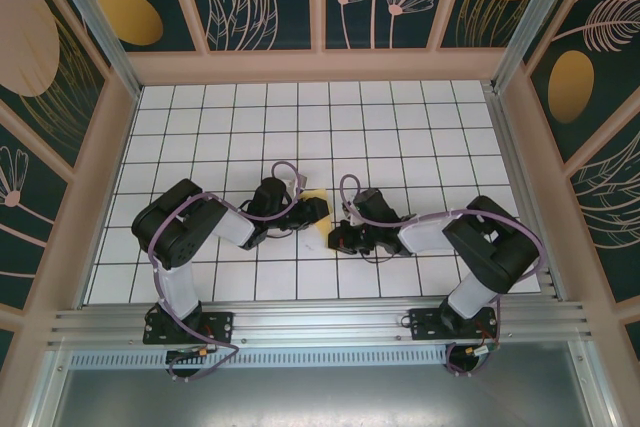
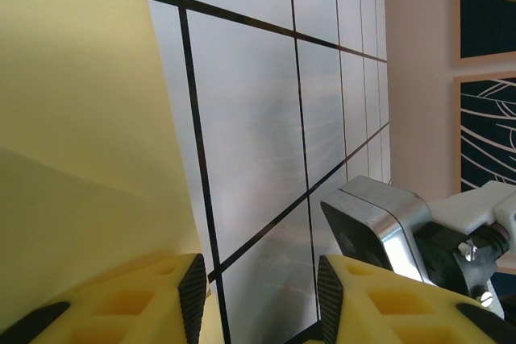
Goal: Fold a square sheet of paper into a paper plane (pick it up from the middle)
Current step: Fold the wing for the fifth time at the center of the table.
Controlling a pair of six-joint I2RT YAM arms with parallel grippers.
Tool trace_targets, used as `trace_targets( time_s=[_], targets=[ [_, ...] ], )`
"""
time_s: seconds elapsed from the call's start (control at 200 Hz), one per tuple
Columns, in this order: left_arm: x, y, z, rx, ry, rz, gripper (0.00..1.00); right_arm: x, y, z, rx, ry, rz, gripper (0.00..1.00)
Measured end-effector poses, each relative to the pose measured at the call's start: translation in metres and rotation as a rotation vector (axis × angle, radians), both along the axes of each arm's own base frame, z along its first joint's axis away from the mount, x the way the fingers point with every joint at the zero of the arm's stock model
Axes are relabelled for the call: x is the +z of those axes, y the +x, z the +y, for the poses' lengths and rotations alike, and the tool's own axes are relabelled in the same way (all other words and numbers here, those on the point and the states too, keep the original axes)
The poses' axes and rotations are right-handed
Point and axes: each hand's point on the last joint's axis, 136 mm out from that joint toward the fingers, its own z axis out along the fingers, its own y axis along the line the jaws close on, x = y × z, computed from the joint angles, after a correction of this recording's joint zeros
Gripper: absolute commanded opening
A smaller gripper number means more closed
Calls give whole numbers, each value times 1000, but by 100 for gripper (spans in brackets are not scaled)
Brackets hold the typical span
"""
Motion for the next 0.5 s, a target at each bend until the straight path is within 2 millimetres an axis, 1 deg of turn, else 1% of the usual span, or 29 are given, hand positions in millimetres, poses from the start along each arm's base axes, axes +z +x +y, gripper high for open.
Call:
trace_targets(
  time_s=[0.185, 0.385, 0.5],
  targets=[
    [0, 0, 0, -2, 2, -3, 44, 2, 0, -1, -2, 3, -3, 3],
    [0, 0, 0, -3, 3, -3, 43, 7, -7, -4, 5, -11, 8, 3],
    [0, 0, 0, -3, 3, -3, 43, 0, -13, -9, 7, -25, 22, 3]
  ],
)
